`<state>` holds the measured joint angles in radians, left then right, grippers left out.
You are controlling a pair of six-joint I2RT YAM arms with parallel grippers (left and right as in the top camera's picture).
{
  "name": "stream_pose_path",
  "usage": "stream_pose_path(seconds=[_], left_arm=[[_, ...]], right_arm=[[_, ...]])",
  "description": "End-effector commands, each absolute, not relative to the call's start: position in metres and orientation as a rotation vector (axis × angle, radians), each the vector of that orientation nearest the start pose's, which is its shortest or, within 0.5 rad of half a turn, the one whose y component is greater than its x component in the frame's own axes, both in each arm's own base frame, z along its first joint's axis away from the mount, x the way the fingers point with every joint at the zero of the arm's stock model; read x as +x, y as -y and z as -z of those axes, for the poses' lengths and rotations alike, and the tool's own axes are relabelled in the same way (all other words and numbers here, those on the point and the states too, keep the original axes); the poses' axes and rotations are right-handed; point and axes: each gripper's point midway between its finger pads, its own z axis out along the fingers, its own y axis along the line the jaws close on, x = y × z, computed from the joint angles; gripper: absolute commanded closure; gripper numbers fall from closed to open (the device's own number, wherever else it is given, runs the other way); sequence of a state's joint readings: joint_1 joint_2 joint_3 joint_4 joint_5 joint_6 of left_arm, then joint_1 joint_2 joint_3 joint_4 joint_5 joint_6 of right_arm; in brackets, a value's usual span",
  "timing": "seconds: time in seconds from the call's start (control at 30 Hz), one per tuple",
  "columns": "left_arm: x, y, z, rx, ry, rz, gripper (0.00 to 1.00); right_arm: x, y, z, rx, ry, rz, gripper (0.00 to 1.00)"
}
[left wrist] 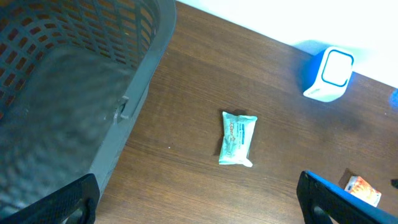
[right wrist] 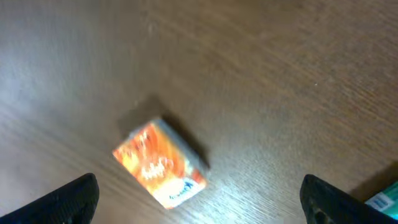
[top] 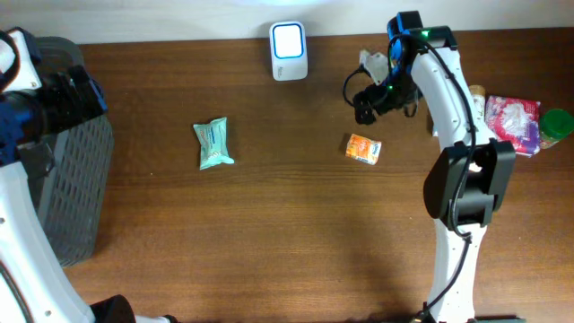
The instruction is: Scan the item barcode
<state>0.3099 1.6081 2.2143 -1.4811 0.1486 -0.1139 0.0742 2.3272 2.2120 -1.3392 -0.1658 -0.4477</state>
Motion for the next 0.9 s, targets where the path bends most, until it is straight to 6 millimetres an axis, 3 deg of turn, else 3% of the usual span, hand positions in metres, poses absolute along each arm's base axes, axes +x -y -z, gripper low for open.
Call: stream_pose_path(seconds=[0.0,0.17,0.23,0.3,0.37,0.4,0.47,0.53,0.63,0.73,0.83,0.87], left_arm=[[0.341,-0.082,-0.386,-0.446,-2.373,0.093,0.01],[0.341,-0.082,-0.386,-0.445,-2.373,0.093,0.01],[0.341,-0.082,-0.386,-0.444,-2.373,0.093,0.01],[0.341,-0.082,-0.386,-0.445,-2.373,0.093,0.01],[0.341,-0.082,-0.386,-0.445,-2.373,0.093,0.01],[0.341,-0.082,-0.386,-0.445,-2.373,0.093,0.01],[0.341,-0.082,-0.386,-0.445,-2.373,0.093,0.01],[0.341,-0.082,-0.386,-0.445,-2.373,0.093,0.01],[0.341,-0.082,-0.386,-0.445,-2.373,0.093,0.01],[0.341,-0.082,-0.386,-0.445,-2.373,0.093,0.01],[0.341,-0.082,-0.386,-0.445,-2.373,0.093,0.01],[0.341,-0.082,-0.386,-0.445,-2.373,0.093,0.01]], right_arm=[[0.466,-0.073,-0.082,-0.976,-2.814,-0.458,0.00],[0.442,-0.072,-0.047,-1.041,-2.909,-0.570,0.29],[0.424,-0.076,-0.023,-1.033,-2.965,-0.663,0.32],[0.417,-0.078,-0.014,-1.027,-2.981,-0.698,0.38],[0.414,-0.088,-0.007,-1.005,-2.953,-0.786,0.51],[0.412,-0.091,-0.006,-0.991,-2.948,-0.820,0.73],[0.412,-0.094,-0.007,-0.905,-2.972,-0.852,0.96],[0.413,-0.101,-0.011,-0.808,-2.984,-0.917,0.96],[0.422,-0.122,-0.031,-0.651,-2.918,-1.103,0.96],[0.452,-0.125,-0.060,-0.567,-2.862,-1.054,0.96],[0.503,-0.132,-0.117,-0.506,-2.694,-0.948,0.96],[0.529,-0.142,-0.139,-0.500,-2.591,-0.883,0.96]])
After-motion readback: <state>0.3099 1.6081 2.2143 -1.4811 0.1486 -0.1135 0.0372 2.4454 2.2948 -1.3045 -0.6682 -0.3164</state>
